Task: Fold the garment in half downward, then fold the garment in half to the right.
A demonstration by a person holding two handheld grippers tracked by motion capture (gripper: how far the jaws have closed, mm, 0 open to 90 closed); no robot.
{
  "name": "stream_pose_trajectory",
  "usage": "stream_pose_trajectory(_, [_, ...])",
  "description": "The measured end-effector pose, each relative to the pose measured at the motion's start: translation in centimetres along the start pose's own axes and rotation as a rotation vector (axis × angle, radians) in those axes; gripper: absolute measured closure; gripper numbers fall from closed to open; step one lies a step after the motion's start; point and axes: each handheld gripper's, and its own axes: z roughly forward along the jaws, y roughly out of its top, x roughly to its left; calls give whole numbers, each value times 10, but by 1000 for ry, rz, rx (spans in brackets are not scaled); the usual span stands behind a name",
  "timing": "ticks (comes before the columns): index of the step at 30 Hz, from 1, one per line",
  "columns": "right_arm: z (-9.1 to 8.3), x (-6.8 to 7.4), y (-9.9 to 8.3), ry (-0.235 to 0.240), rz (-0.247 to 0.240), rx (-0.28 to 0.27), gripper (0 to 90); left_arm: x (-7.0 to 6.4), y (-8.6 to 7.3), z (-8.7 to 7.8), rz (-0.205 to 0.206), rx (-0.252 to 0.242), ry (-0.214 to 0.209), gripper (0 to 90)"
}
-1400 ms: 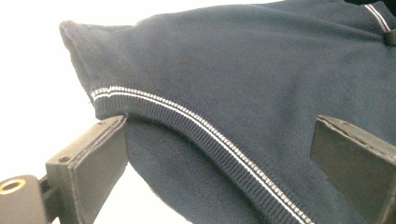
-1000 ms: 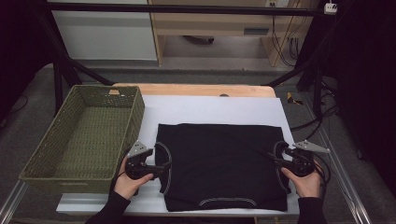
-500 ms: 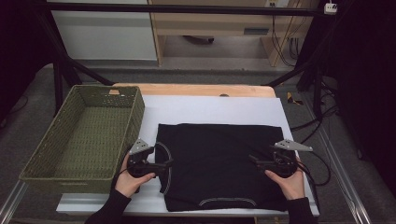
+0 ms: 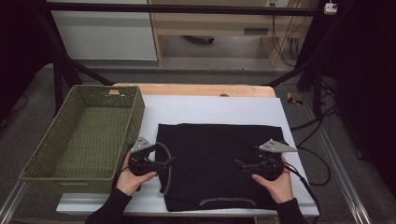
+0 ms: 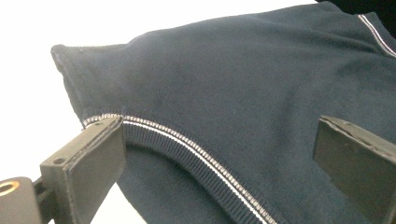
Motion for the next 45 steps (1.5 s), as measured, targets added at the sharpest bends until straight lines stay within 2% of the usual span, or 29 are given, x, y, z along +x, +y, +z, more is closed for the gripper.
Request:
stream_pose_trajectory(10, [13,17,-2,39,-17,22,9,0,6,7,-3,10,8,18])
stream_pose_trajectory(17, [14,21,-1,46,-25,20,9,1,15,13,-10,8,18,18])
stream_pose_trajectory(18, [14,22,-1,47,-24,20,9,3,17,15,-27,9,33,18])
stream_pose_trajectory(20, [15,23,-2,50,-26,24,9,5,19,16,-34,12,38,18])
stream_pose_trajectory(28, [17,25,-2,57,-28,32,9,10,23,25,-35,24,44,18])
stream_pose_trajectory(34, [15,24,-1,53,-28,25,9,16,31,35,-53,20,58,17])
stream_pose_trajectory(37, [15,24,-1,52,-31,24,8,23,36,40,-58,25,87,11])
stream_pose_trajectory(40, [14,24,-1,48,-34,27,8,32,40,46,-87,27,121,16])
stream_pose_trajectory(43, [14,24,-1,49,-34,30,8,42,41,53,-111,49,167,41])
stream_pose_trajectory(45, [15,24,-1,51,-37,32,8,47,41,57,-110,55,185,64])
